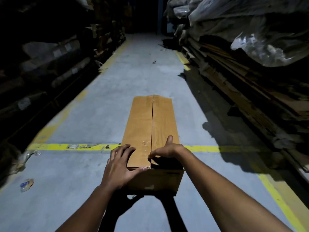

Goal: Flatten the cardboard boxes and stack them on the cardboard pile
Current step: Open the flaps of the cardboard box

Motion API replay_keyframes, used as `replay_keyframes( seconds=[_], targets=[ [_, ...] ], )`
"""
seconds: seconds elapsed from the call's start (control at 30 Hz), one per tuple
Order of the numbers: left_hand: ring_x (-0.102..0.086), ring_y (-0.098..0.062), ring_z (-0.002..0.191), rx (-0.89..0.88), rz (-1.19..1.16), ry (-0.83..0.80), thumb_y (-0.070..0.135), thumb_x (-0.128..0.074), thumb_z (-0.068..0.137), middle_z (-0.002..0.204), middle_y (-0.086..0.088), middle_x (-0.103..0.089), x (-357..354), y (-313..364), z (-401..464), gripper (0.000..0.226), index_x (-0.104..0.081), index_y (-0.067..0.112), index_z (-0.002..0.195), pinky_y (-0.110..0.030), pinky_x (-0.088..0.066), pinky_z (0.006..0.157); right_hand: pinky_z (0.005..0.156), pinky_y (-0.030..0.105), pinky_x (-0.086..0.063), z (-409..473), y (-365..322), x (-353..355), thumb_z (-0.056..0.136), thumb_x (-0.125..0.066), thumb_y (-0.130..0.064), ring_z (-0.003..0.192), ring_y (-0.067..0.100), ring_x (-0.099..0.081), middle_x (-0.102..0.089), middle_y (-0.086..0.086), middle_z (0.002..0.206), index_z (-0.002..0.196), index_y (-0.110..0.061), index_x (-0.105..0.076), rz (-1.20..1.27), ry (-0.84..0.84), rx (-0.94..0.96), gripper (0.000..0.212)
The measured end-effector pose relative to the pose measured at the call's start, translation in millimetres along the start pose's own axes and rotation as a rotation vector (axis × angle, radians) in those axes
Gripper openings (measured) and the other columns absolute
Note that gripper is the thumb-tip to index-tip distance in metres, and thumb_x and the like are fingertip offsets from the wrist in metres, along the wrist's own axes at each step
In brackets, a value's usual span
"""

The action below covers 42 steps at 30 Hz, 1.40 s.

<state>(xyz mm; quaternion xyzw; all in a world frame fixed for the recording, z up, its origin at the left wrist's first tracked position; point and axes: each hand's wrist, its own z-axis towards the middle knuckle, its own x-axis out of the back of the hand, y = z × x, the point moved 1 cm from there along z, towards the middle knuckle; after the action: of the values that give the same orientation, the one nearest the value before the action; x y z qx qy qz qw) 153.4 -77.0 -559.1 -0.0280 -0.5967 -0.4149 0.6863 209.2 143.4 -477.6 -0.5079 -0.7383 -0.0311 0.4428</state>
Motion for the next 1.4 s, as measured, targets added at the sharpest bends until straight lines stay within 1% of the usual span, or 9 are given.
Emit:
replay_keyframes(
  seconds=[0.13,0.3,0.43,0.53,0.7,0.9,1.0,1.23,1.4],
  targets=[
    [-0.035,-0.007,0.136,0.004,-0.025,-0.004,0.097,-0.056,0.070,0.143,0.025,-0.044,8.9,5.8,17.9,0.084,-0.051,0.043,0.135,-0.038,-0.053,0.088,0.050,0.036,-0.050,-15.7,0.8,27.9,0.077,-0.088,-0.040,0.072,0.022,-0.058,-0.049,0.012,0.116,0.149,-0.017,-0.014,0.265,-0.029,0.058,0.106],
    [-0.053,-0.012,0.126,-0.030,0.051,0.024,0.082,-0.042,0.091,0.139,0.019,-0.053,17.8,-2.1,8.3,0.064,-0.049,0.037,0.136,-0.035,-0.053,0.084,0.099,0.077,-0.036,6.0,13.8,45.0,0.036,-0.094,-0.046,0.118,0.052,-0.057,-0.056,0.022,0.136,0.145,-0.018,-0.038,0.441,-0.172,0.056,0.126],
    [-0.065,-0.029,0.113,0.016,-0.110,0.096,0.059,-0.040,0.105,0.130,0.001,-0.066,33.9,2.9,18.5,0.048,-0.049,0.028,0.140,-0.040,-0.051,0.083,0.081,0.050,-0.051,-28.0,6.5,68.3,0.064,-0.066,-0.023,0.097,0.045,-0.057,-0.050,0.017,0.129,0.119,-0.007,-0.053,0.412,-0.072,0.120,0.059],
    [-0.066,-0.042,0.096,0.339,-0.333,0.301,0.045,-0.036,0.110,0.104,-0.020,-0.069,38.5,5.0,25.9,0.038,-0.053,0.016,0.127,-0.041,-0.047,0.074,0.068,0.043,-0.056,-22.0,3.0,82.7,0.076,-0.049,-0.003,0.083,0.039,-0.062,-0.059,0.019,0.102,0.107,0.000,-0.056,0.339,0.198,0.148,0.032],
    [-0.068,-0.029,0.066,0.891,-0.670,0.365,0.042,-0.050,0.106,0.113,-0.015,-0.055,32.2,-27.7,29.0,0.045,-0.036,0.007,0.132,-0.053,-0.064,0.075,0.098,0.054,-0.051,-19.4,11.3,75.1,0.094,-0.054,-0.003,0.128,0.043,-0.053,-0.042,0.021,0.151,0.153,-0.018,-0.028,-0.163,0.590,0.086,0.067],
    [-0.034,-0.049,0.140,0.923,-0.311,0.374,0.039,-0.090,0.078,0.165,-0.019,-0.015,35.7,-38.9,28.9,0.128,0.002,0.013,0.163,-0.062,-0.040,0.105,0.114,0.080,0.001,-15.1,5.4,54.8,0.097,-0.054,-0.032,0.152,0.057,0.009,0.017,0.021,0.170,0.165,-0.021,-0.018,-0.937,0.776,-0.035,0.078],
    [-0.019,-0.044,0.149,0.681,0.038,0.327,0.042,-0.085,0.081,0.172,-0.010,-0.003,35.5,-36.5,30.9,0.119,-0.003,0.021,0.165,-0.063,-0.030,0.116,0.112,0.081,0.008,-5.8,3.8,49.8,0.101,-0.046,-0.045,0.153,0.054,0.016,0.018,0.021,0.170,0.162,-0.020,-0.032,-0.987,0.657,-0.096,0.067],
    [-0.026,-0.040,0.154,0.636,-0.062,-0.264,0.097,-0.023,0.081,0.168,-0.005,-0.031,-1.0,-33.6,35.2,0.103,-0.029,0.032,0.160,-0.068,-0.026,0.116,0.115,0.054,-0.039,49.2,59.9,20.0,0.088,-0.046,-0.084,0.144,0.042,-0.040,-0.037,0.017,0.161,0.157,-0.012,-0.032,-0.109,0.235,-0.045,0.101],
    [-0.060,-0.036,0.124,0.643,-0.293,-0.296,0.069,-0.048,0.098,0.142,-0.012,-0.060,-2.1,-28.6,39.6,0.067,-0.051,0.022,0.146,-0.050,-0.053,0.102,0.089,0.048,-0.062,47.3,74.1,13.7,0.098,-0.070,-0.028,0.093,0.025,-0.068,-0.071,0.013,0.109,0.114,-0.012,-0.061,0.286,0.238,0.047,0.025]
  ],
)
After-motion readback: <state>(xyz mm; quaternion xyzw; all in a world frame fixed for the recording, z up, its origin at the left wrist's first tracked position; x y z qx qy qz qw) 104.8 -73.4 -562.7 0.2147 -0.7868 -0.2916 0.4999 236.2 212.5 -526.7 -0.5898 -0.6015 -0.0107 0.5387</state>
